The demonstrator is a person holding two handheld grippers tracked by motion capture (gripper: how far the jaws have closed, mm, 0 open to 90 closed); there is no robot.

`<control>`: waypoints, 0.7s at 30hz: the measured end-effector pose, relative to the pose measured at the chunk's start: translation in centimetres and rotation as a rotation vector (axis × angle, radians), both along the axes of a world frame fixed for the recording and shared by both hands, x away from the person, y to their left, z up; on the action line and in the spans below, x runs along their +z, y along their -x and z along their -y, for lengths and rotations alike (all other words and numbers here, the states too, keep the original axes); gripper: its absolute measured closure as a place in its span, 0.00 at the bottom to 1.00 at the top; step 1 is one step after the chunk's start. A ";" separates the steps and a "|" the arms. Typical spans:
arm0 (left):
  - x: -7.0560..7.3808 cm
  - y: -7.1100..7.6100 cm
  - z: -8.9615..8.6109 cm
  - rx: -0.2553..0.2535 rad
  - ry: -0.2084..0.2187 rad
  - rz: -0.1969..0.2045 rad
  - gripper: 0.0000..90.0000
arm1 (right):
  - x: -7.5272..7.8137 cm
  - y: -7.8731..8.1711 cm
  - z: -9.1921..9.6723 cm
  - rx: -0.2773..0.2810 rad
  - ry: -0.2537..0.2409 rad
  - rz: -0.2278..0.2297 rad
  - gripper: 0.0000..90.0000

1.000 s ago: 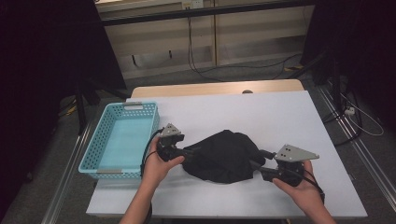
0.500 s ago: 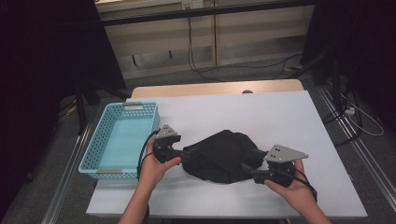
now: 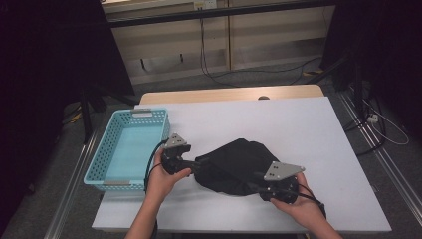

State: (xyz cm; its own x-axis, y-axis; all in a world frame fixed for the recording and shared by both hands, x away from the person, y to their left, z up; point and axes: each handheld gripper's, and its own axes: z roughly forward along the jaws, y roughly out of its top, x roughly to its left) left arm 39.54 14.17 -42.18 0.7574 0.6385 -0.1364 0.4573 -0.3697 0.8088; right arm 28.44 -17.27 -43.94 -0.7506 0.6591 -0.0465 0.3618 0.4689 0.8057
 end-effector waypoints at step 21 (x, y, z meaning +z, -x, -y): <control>-0.4 0.0 0.0 0.000 -0.023 0.000 0.13 | 0.5 -2.6 6.9 -0.244 -0.001 0.020 0.94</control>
State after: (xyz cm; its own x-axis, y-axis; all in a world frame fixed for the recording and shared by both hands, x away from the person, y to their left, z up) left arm 39.57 14.16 -42.57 0.7577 0.6411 -0.1218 0.4570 -0.3881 0.8003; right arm 31.02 -24.18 -43.44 -0.5685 0.8206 -0.0587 0.4481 0.3687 0.8144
